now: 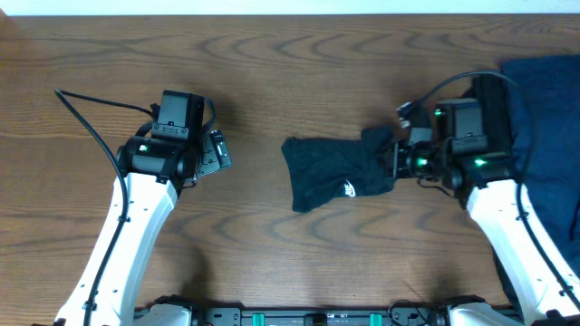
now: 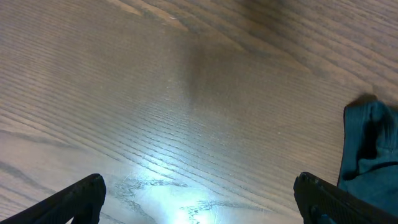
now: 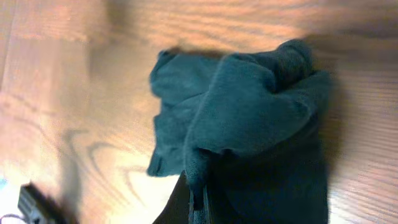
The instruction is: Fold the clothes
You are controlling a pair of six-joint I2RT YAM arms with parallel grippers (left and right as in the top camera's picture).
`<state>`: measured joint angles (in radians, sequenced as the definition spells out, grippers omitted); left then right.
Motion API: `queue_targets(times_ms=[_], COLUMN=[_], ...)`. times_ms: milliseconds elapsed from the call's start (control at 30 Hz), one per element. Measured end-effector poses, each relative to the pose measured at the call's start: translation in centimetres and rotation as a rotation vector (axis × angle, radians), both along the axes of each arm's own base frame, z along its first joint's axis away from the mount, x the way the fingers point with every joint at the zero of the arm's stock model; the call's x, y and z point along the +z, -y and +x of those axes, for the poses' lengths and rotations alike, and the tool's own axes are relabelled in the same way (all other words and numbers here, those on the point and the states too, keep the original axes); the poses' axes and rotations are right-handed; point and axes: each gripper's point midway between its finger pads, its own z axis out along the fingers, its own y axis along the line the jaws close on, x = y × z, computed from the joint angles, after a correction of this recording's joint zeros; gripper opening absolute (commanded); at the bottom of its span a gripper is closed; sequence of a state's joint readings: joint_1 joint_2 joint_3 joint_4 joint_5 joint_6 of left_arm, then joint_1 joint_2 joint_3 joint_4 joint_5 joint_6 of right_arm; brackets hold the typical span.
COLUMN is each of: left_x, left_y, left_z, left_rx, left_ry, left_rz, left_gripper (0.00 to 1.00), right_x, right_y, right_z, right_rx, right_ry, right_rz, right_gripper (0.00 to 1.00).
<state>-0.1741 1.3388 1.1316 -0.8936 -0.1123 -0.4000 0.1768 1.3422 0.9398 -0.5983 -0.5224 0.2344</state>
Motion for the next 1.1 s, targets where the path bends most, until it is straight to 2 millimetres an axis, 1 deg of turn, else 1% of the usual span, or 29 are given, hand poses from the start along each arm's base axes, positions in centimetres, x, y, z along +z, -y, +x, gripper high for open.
queue_targets(times_ms=[133,233,333,467,567,633,767,900,1100], left_x=[0.0,0.0,0.0,0.0,0.0,0.0,0.0,0.0,0.0], left_y=[0.0,0.0,0.0,0.0,0.0,0.0,0.0,0.0,0.0], left_z=[0.0,0.0,0.0,0.0,0.0,0.0,0.0,0.0,0.0], left_rx=[0.0,0.0,0.0,0.0,0.0,0.0,0.0,0.0,0.0], left_ry=[0.0,0.0,0.0,0.0,0.0,0.0,0.0,0.0,0.0], left_rz=[0.0,0.0,0.0,0.0,0.0,0.0,0.0,0.0,0.0], left_gripper=[0.98,0.98,0.98,0.98,0.98,0.98,0.98,0.98,0.98], right_x=[-1.3,-2.8,-4.0,-4.4,-4.1,-4.1,-4.2,-4.3,-4.7], right_y=[-1.7,-2.8,-4.3,-6.5,-7.8,-8.2,-8.5,-8.7,-9.4], right_z=[-0.2,-0.1,0.4,1.2,1.5,1.4,1.3,1.6,1.3], right_rx=[0.04,0.06,0.084,0.103,0.112,0.115,0.113,0.112,0.125], right_ry=[-0.035,-0.068,-0.08,-0.056,-0.042,-0.044,-0.053,-0.045,-0.049], right_rz=[-0.001,-0.003,0.007,0.046,0.073,0.08,0.083,0.091,0.09], right_gripper=[0.01,0.01,0.01,0.01,0.01,0.01,0.01,0.01,0.01])
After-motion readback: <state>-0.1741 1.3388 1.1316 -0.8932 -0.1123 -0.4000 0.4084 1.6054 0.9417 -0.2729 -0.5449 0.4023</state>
